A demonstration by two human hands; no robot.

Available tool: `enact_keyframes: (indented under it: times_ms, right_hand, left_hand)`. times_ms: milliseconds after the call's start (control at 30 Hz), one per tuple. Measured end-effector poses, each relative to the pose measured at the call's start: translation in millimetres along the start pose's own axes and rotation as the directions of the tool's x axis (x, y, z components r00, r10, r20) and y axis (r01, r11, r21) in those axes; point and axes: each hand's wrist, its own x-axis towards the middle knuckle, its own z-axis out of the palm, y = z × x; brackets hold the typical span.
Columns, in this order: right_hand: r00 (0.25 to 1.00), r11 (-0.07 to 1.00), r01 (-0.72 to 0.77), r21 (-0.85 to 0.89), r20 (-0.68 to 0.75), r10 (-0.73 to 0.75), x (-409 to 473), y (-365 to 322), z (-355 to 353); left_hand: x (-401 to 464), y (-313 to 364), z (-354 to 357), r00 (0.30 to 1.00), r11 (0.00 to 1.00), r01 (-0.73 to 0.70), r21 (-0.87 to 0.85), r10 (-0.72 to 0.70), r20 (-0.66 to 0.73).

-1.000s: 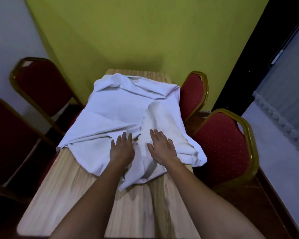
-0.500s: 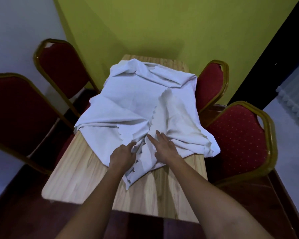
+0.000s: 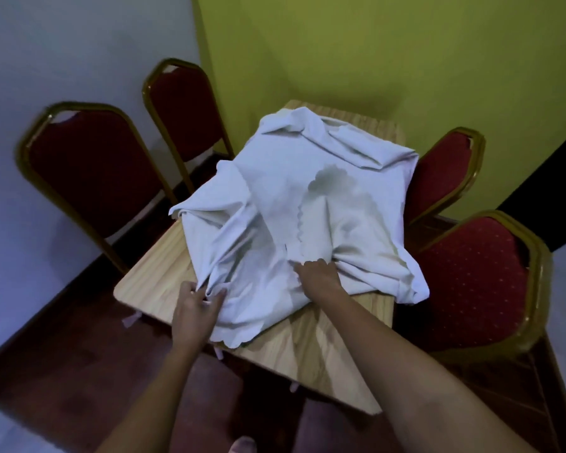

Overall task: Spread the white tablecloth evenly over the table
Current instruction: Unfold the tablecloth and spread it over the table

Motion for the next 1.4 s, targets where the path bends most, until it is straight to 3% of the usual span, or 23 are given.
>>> enact_keyframes:
  times_ms: [167,267,333,433,500,533,567,633,667,700,767,833,933,1000,1067,1167,1267,1333,1400]
  right_hand:
    - [0.988,0.995,0.095,-0.014,0.122,-0.093,-42.0,15.0,-11.6]
    - [0.948,0.970,0.243,-0.009,0.216,-0.235,-73.4,11.5,-25.7]
    - [0.869,0.937,0.350,0.006,0.370,-0.327,-96.0,2.3,-31.2]
    - [0.708,0.843,0.537,0.036,0.523,-0.473,-121.9,-19.4,-24.2]
    - [0.602,0.827,0.543,0.148,0.618,-0.506,-133.0,-27.3,-19.2]
    - [0.569,0.853,0.461,0.246,0.655,-0.497,-134.8,-27.4,-20.6]
    - [0.600,0.858,0.387,0.337,0.614,-0.512,-132.1,-23.6,-24.7]
    - [0.834,0.837,0.355,0.417,0.263,-0.485,-114.6,-8.7,-36.0]
    - [0.918,0.838,0.339,0.427,0.044,-0.394,-101.7,2.1,-40.7]
    - [0.954,0.856,0.296,0.423,-0.100,-0.281,-89.3,15.4,-42.5]
    - [0.981,0.941,0.137,0.309,-0.177,-0.085,-71.9,47.2,-40.1]
    - [0.996,0.993,-0.044,0.112,-0.077,0.053,-63.9,82.5,-21.7]
    - [0.990,0.998,-0.054,-0.020,0.130,0.057,-67.2,124.0,16.2]
    - [0.967,0.985,-0.069,0.161,0.255,0.026,-74.9,134.9,34.7]
    - [0.967,0.938,-0.071,0.340,0.254,-0.018,-81.2,136.2,42.3]
    - [0.961,0.821,-0.007,0.571,0.232,-0.153,-107.0,134.2,29.8]
    - [0.835,0.768,0.014,0.640,0.415,-0.361,-152.1,130.9,18.5]
    - [0.677,0.809,0.029,0.587,0.584,-0.449,-178.9,125.5,30.0]
    - [0.558,0.887,0.176,0.427,0.699,-0.447,-197.5,120.3,56.0]
  left_hand:
    - [-33.4,-22.8,-7.8,0.956,0.973,0.181,-0.145,-0.209,-0.206]
    - [-47.0,-33.8,-6.8,0.884,0.896,0.349,-0.273,-0.412,-0.222]
    - [-57.8,-30.9,-4.6,0.823,0.834,0.462,-0.301,-0.529,-0.205]
    - [-64.9,0.5,1.5,0.685,0.733,0.647,-0.208,-0.679,-0.263]
    - [-71.1,37.7,5.7,0.707,0.799,0.571,-0.186,-0.594,-0.383]
    - [-74.4,54.1,9.1,0.770,0.870,0.471,-0.143,-0.485,-0.414]
    - [-76.9,66.5,13.9,0.861,0.942,0.336,-0.023,-0.317,-0.397]
    - [-81.9,81.3,29.4,0.981,0.982,0.047,0.181,-0.012,-0.193]
    - [-84.1,86.8,36.2,0.998,0.974,-0.039,0.222,0.048,-0.037]
    - [-87.6,87.8,44.1,0.990,0.964,-0.075,0.255,0.042,0.133]
    - [-99.5,86.5,55.9,0.920,0.921,-0.137,0.365,-0.018,0.391]
    - [-117.2,77.3,58.4,0.906,0.909,-0.163,0.384,-0.016,0.422]
    - [-129.7,52.0,46.4,0.911,0.916,-0.182,0.359,0.020,0.413]
    - [-131.2,38.4,37.8,0.868,0.956,-0.164,0.243,0.023,0.497]
    - [-130.1,32.1,31.5,0.813,0.981,-0.110,0.157,-0.002,0.582]
    - [-128.5,27.5,25.4,0.767,0.973,-0.140,0.185,-0.012,0.642]
    - [-124.2,30.2,21.2,0.823,0.959,-0.205,0.194,0.062,0.565]
    - [-118.8,39.6,18.2,0.916,0.934,-0.279,0.225,0.189,0.354]
    - [-110.3,49.0,16.1,0.941,0.905,-0.337,0.259,0.313,0.130]
